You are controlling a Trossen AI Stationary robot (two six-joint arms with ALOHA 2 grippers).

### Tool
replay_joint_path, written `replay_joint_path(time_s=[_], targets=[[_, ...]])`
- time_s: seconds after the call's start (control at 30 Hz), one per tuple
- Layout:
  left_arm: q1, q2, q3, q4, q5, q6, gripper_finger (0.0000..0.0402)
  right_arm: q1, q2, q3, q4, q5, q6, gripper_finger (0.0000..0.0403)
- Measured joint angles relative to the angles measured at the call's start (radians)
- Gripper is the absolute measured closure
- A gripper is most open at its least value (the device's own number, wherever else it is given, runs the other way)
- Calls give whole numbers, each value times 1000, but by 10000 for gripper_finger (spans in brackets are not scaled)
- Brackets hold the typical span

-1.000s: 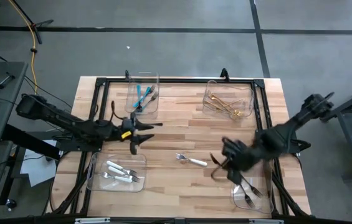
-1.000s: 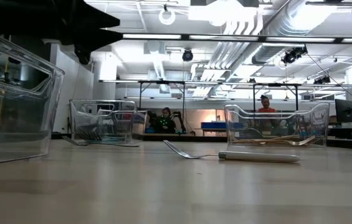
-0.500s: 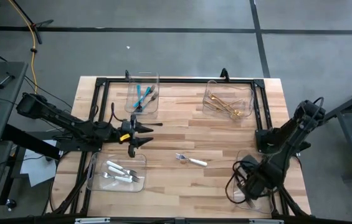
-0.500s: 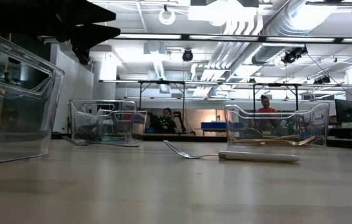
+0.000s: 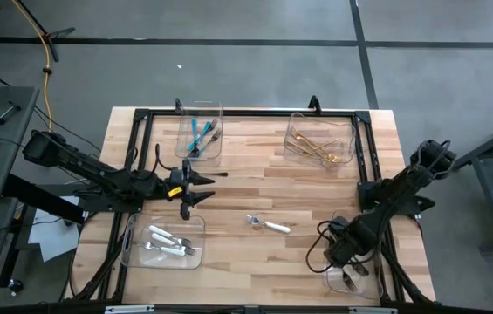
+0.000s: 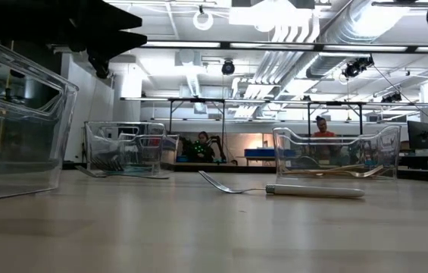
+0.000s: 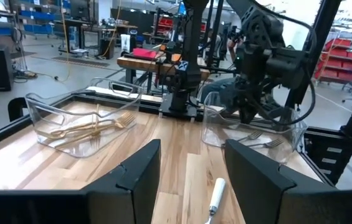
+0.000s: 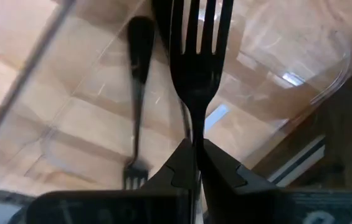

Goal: Sort silverware by color (type)
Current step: Put the black fork into the bottom right transparent bin, then put the white fork into the bottom left transparent bin

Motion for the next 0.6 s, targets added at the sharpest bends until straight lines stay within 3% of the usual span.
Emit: replay_joint_path(time_s=[0.2, 0.5, 0.6], targets=[[0, 0, 0, 1, -13, 18, 230, -14, 0, 12, -8, -3, -55, 382], [0, 0, 0, 1, -15, 17, 230, -14, 0, 118, -105, 4, -143, 285], [0, 0, 0, 1, -15, 16, 230, -14, 0, 155, -136, -56, -182, 268]])
